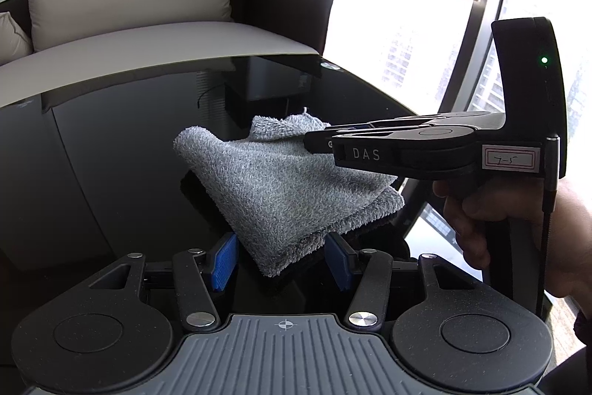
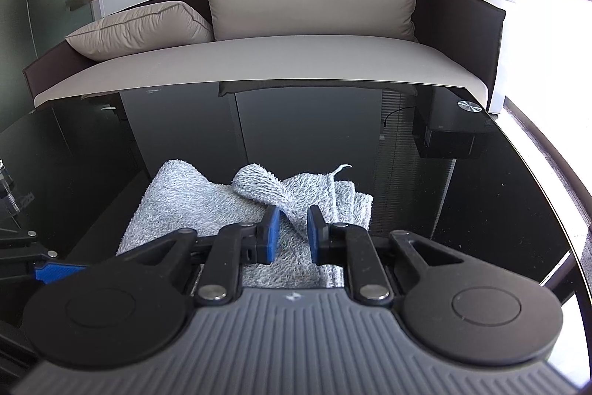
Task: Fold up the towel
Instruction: 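Lift the gripped edge with the right gripper and fold it over the towel, then open the right gripper to release the folded edge onto the towel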
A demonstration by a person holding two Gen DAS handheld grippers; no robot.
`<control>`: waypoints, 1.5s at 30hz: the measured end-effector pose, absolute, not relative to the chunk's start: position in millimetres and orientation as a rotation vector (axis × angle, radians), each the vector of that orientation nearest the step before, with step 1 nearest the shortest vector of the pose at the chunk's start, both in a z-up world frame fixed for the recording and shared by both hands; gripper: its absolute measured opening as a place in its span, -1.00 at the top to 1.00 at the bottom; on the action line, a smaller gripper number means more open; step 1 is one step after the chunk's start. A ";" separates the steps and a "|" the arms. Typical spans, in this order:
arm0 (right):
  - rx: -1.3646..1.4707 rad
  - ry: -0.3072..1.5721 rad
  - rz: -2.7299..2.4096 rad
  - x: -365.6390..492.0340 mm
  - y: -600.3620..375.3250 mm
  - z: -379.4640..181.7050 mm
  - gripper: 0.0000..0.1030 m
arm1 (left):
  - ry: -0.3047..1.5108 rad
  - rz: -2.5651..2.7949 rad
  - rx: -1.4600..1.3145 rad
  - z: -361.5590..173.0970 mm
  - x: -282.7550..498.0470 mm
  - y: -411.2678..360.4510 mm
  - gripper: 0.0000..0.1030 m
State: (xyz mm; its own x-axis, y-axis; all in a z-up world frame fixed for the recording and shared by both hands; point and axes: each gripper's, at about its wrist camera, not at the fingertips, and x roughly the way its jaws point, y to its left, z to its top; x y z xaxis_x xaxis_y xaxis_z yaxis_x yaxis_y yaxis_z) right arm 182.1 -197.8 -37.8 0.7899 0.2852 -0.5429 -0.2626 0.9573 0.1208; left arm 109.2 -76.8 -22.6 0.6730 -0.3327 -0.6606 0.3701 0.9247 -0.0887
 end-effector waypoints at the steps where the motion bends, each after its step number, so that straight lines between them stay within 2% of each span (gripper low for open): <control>1: 0.040 0.590 0.287 182.7 -197.9 -37.9 0.71 | 0.733 -0.396 0.054 -22.6 109.0 -76.9 0.05; 2: 0.049 0.589 0.280 183.5 -199.1 -37.9 0.84 | 0.732 -0.395 0.054 -22.4 108.7 -76.8 0.05; 6: 0.155 0.595 0.260 184.4 -210.2 -36.2 0.95 | 0.732 -0.393 0.052 -22.1 108.2 -76.3 0.05; 15: 0.261 0.638 0.187 184.5 -224.1 -36.9 0.97 | 0.734 -0.381 0.052 -22.9 109.4 -73.4 0.05; 23: 0.281 0.564 0.150 169.5 -226.4 -21.9 0.97 | 0.734 -0.370 0.048 -22.8 111.5 -70.2 0.05; 31: 0.254 0.660 0.098 171.1 -223.3 -35.0 0.94 | 0.736 -0.369 0.051 -21.6 110.4 -68.4 0.05; 34: 0.251 0.632 0.087 167.6 -226.1 -32.2 0.86 | 0.733 -0.368 0.053 -20.9 110.0 -69.0 0.05; 39: 0.274 0.623 0.072 161.3 -236.2 -31.6 0.60 | 0.728 -0.375 0.057 -18.0 107.9 -71.0 0.03; 43: 0.272 0.614 0.080 156.1 -238.3 -29.9 0.24 | 0.722 -0.371 0.041 -15.2 104.8 -69.4 -0.14; 45: 0.269 0.615 0.086 152.9 -238.2 -29.8 0.20 | 0.717 -0.361 0.037 -13.5 103.3 -68.7 -0.26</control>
